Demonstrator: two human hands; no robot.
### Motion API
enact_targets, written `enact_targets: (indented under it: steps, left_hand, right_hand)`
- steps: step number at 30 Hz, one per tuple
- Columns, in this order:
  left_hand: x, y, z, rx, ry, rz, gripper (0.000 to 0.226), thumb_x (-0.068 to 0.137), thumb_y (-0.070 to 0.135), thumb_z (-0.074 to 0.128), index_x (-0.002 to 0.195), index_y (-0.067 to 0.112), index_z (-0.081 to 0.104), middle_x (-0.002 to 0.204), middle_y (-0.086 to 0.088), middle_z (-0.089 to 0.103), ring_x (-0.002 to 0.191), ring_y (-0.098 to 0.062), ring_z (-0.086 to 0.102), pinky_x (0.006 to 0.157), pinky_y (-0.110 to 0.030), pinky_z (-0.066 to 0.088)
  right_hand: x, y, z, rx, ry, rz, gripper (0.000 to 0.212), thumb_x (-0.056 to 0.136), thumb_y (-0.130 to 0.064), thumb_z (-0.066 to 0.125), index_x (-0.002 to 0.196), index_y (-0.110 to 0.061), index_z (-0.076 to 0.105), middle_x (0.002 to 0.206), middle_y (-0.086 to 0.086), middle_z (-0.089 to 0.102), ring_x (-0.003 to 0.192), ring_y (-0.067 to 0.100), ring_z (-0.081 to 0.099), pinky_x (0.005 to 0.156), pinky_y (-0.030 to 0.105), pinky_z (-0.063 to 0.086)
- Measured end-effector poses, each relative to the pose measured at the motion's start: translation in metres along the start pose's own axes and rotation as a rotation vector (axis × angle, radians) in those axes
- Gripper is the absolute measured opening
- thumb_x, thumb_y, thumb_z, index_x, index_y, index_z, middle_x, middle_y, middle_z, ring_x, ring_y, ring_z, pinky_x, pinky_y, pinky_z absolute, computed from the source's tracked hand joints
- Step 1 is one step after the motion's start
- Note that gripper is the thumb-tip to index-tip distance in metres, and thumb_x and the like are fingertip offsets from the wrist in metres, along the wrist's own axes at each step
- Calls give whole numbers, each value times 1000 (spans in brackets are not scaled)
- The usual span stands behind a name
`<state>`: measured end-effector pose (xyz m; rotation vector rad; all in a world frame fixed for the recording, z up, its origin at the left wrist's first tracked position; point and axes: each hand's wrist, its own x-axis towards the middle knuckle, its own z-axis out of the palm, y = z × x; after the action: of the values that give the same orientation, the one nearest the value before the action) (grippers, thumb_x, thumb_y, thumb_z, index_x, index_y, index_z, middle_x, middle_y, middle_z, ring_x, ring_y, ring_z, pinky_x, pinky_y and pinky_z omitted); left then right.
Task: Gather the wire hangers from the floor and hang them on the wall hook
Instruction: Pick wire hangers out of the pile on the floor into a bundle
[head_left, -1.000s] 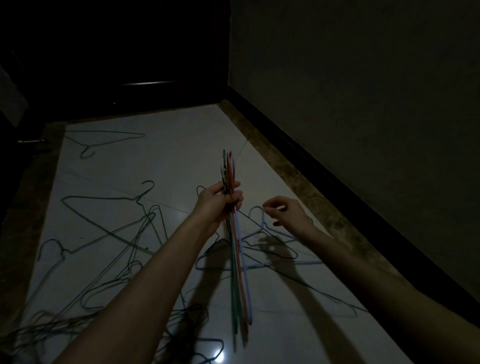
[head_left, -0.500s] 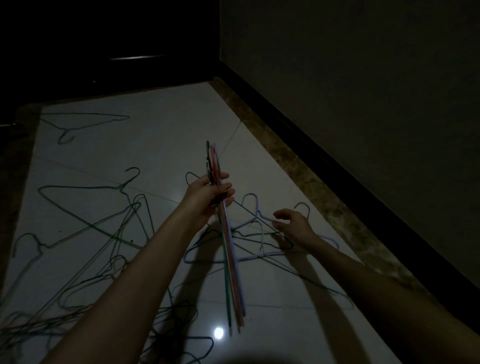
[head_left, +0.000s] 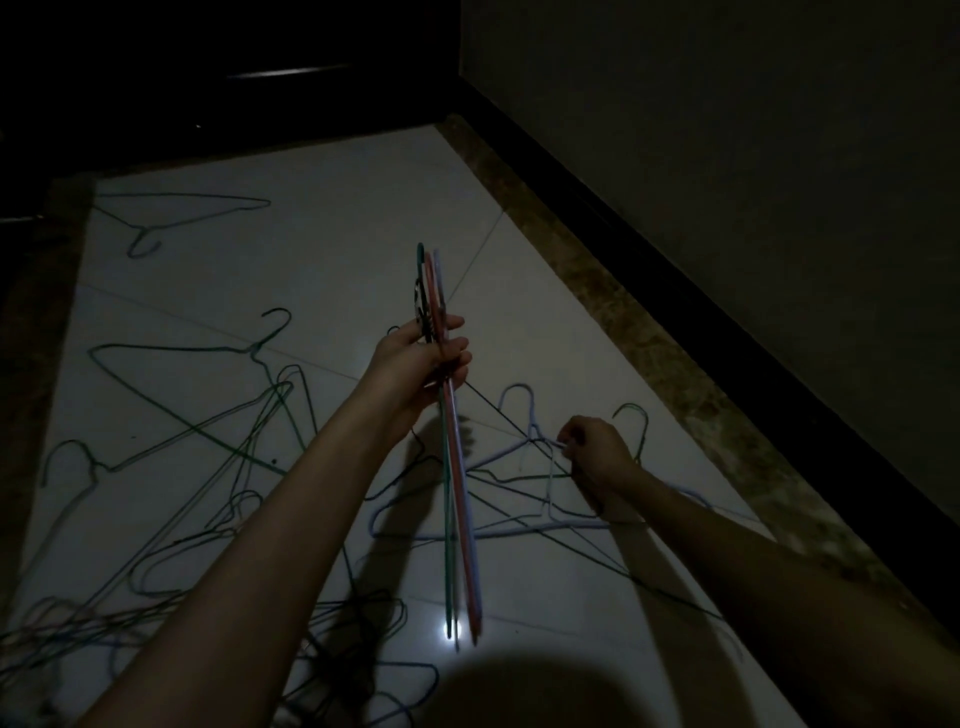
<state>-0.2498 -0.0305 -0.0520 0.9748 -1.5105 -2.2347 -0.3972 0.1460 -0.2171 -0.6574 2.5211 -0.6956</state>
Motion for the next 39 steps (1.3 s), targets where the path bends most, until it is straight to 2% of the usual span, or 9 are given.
enact_targets:
  steps: [3, 7, 12, 16, 20, 25, 31, 35, 39]
  left_hand:
    - [-2, 3, 1, 17, 6, 1, 25, 90, -6, 50, 93, 16, 62, 83, -5, 61, 71, -13, 61, 64, -22, 52]
    - [-7, 10, 2, 50, 24, 19, 24, 89, -4, 52, 90, 17, 62, 82, -3, 61, 71, -11, 60, 61, -21, 50]
    - [-16, 23, 3, 64, 17, 58, 26, 89, -6, 51, 89, 18, 62, 82, -3, 60, 72, -12, 59, 63, -22, 48]
    - [-27, 37, 1, 65, 18, 105, 24, 90, -4, 51, 90, 17, 61, 80, -4, 59, 70, -12, 58, 63, -21, 49]
    - [-37, 51, -5, 81, 30, 121, 22, 91, -3, 51, 91, 17, 61, 81, -4, 59, 69, -11, 58, 61, -21, 49]
    - [-48, 61, -13, 81, 33, 155, 24, 90, -5, 52, 90, 17, 61, 80, -4, 60, 69, -12, 59, 57, -18, 51]
    - [-53, 64, -16, 76, 55, 169, 21, 90, -6, 51, 98, 11, 59, 80, -5, 58, 70, -13, 57, 59, -21, 51]
    - [-52, 66, -18, 38, 81, 173, 19, 90, -8, 50, 95, 9, 56, 79, -7, 56, 68, -14, 56, 52, -17, 51]
    - [-47, 58, -13, 28, 103, 156, 17, 90, -8, 50, 99, 5, 56, 80, -7, 55, 69, -15, 55, 61, -23, 50]
  right_hand:
    - [-7, -4, -3, 44, 3, -72, 9, 84, 1, 57, 83, -8, 59, 83, 13, 62, 78, 22, 55, 67, 28, 40]
    - [-15, -11, -18, 185, 43, -100, 20, 84, 6, 53, 74, -11, 54, 71, 12, 56, 69, 22, 55, 69, 41, 52]
    - [-23, -25, -51, 220, 160, -120, 13, 89, 8, 50, 94, 2, 61, 85, 11, 57, 74, 18, 54, 61, 25, 43]
    - [-33, -39, -74, 367, 194, -63, 11, 92, 5, 47, 95, 1, 56, 93, 21, 57, 82, 24, 51, 65, 34, 42]
    - [-43, -62, -94, 553, 267, -48, 11, 91, 5, 47, 91, -5, 51, 79, 7, 48, 83, 24, 48, 60, 28, 42]
    - [-56, -83, -103, 547, 280, -76, 12, 90, 5, 51, 96, -3, 59, 77, 4, 50, 84, 25, 51, 61, 28, 46]
    - [-59, -110, -111, 471, 332, -124, 8, 89, 1, 56, 94, -4, 59, 77, -3, 51, 84, 21, 52, 63, 24, 41]
    - [-63, -131, -118, 520, 341, -137, 15, 90, 1, 56, 104, 0, 60, 91, 8, 54, 87, 21, 53, 69, 30, 45]
    - [-68, -149, -116, 545, 351, -197, 19, 89, 6, 53, 106, 2, 62, 95, 10, 57, 89, 19, 55, 74, 29, 47]
